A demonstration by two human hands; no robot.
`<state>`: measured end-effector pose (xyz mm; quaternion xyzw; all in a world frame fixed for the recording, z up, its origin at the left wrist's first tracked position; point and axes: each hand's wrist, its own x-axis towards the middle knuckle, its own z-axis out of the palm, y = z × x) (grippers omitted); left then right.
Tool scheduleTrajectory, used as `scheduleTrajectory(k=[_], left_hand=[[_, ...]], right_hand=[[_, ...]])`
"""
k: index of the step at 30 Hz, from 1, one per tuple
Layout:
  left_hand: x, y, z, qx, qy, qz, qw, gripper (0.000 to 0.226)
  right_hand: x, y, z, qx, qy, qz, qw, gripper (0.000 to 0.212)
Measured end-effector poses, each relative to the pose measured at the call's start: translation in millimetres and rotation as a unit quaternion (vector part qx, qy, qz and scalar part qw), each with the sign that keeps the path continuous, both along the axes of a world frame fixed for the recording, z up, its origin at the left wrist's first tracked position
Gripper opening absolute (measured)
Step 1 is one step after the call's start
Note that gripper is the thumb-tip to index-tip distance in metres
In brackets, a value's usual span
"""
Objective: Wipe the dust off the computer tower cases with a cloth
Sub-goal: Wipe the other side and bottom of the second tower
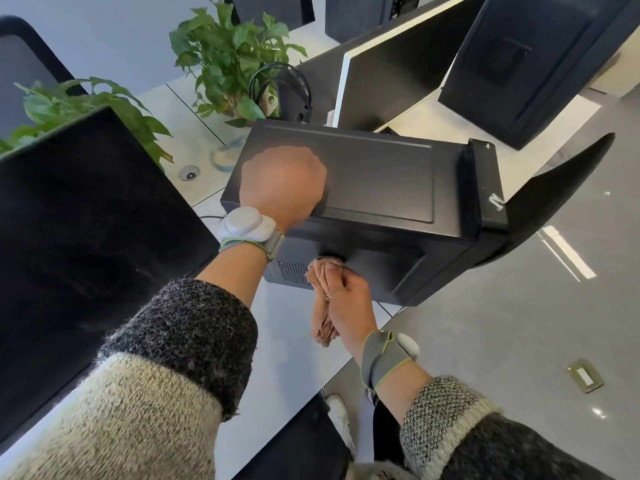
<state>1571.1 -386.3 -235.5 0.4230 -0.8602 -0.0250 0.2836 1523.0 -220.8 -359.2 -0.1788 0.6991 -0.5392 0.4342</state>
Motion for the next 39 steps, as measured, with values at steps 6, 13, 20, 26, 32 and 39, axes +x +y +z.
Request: scheduleTrajectory(k=[6, 13, 20, 26, 32, 39], left_hand=[[-1, 1, 1, -0.006, 0.006, -0.007, 1.0, 0.041], [0, -1, 2, 0.005, 0.007, -0.009, 1.0, 0.041], [-1, -1, 2, 0.006, 0.01, -0.013, 1.0, 0.041], [0, 0, 0, 0.008, 0.011, -0.008, 1.0, 0.04], [-1, 0, 1, 0.008, 0.017, -0.013, 1.0, 0.04], [2, 0, 1, 0.001, 0.018, -0.011, 1.0, 0.041]], right_hand=[[0, 1, -6, 0.013, -0.024, -0.019, 0.999, 0.042], [2, 1, -3, 0.007, -0.053, -0.057, 0.997, 0.038], [-5, 3, 8, -0.028, -0.042, -0.036, 0.998, 0.034], [-9, 7, -11, 0.019, -0.08, -0.056, 0.995, 0.042], [-14, 6, 6, 0.001, -0.063, -0.039, 0.997, 0.035], [-13, 8, -3, 0.035, -0.082, -0.049, 0.995, 0.038]])
